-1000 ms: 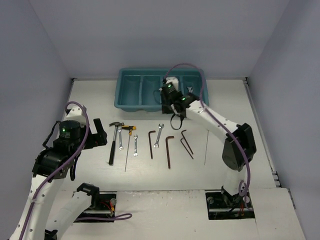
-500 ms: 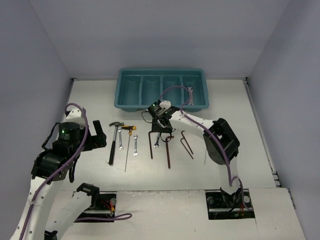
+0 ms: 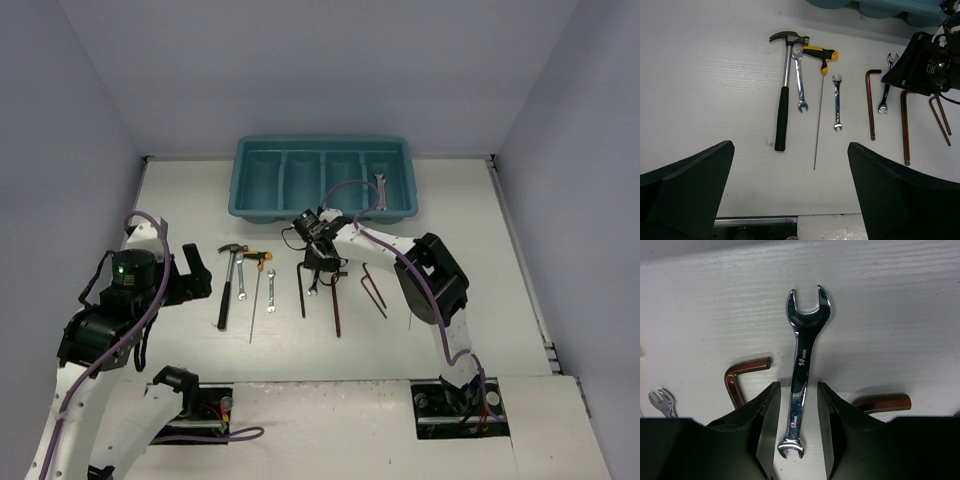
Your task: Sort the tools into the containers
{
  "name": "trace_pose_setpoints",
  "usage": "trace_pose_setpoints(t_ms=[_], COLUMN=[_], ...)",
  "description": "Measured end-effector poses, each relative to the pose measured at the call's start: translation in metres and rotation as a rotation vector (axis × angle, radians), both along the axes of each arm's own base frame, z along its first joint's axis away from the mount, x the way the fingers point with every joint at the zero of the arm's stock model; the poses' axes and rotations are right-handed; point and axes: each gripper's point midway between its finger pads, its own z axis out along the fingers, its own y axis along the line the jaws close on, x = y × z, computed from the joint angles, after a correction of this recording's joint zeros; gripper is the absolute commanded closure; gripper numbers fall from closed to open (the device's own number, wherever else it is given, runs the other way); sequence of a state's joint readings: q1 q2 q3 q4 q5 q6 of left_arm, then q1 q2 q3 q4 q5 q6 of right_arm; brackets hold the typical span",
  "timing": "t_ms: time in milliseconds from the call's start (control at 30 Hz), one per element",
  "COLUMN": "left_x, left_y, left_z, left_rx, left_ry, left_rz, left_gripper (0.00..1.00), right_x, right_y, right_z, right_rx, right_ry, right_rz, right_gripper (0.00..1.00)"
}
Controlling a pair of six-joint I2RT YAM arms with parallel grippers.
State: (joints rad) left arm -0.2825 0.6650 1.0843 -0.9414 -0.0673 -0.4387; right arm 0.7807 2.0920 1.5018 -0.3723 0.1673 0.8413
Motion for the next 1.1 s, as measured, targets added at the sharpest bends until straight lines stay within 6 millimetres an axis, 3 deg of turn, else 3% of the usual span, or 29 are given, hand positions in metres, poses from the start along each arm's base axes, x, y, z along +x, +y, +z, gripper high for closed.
trace_pose_setpoints(t_ms=[367, 500, 567, 933, 1100], left_x=[-0.009, -0.012, -0.013, -0.012, -0.009], left_y=[0.002, 0.003, 0.004, 0.004, 0.004], left_z=[0.008, 0.009, 0.009, 0.007, 0.004], left_rx=[-0.023, -0.026, -0.027, -0.022, -0.013], left_ry=[-0.049, -0.060, -0.065, -0.060, -0.042], left_rz=[0.007, 0.007, 0.007, 0.010, 0.014], left_gripper=[0.03, 0.03, 0.03, 0.03, 0.02], right_x=[-0.003, -0.004, -0.005, -0.004, -0.007], right_y=[-0.001, -0.001, 0.001, -0.001, -0.016], right_z=[-0.003, -0.004, -0.004, -0.001, 0.003], right_rx=[-0.082, -0.092, -0.090, -0.115, -0.203], right_ry=[0.078, 0.093, 0.100, 0.086, 0.060], right_rz=[0.007, 0.006, 0.005, 0.019, 0.065], right_gripper=[0.73, 0.86, 0.99, 1.00, 1.00])
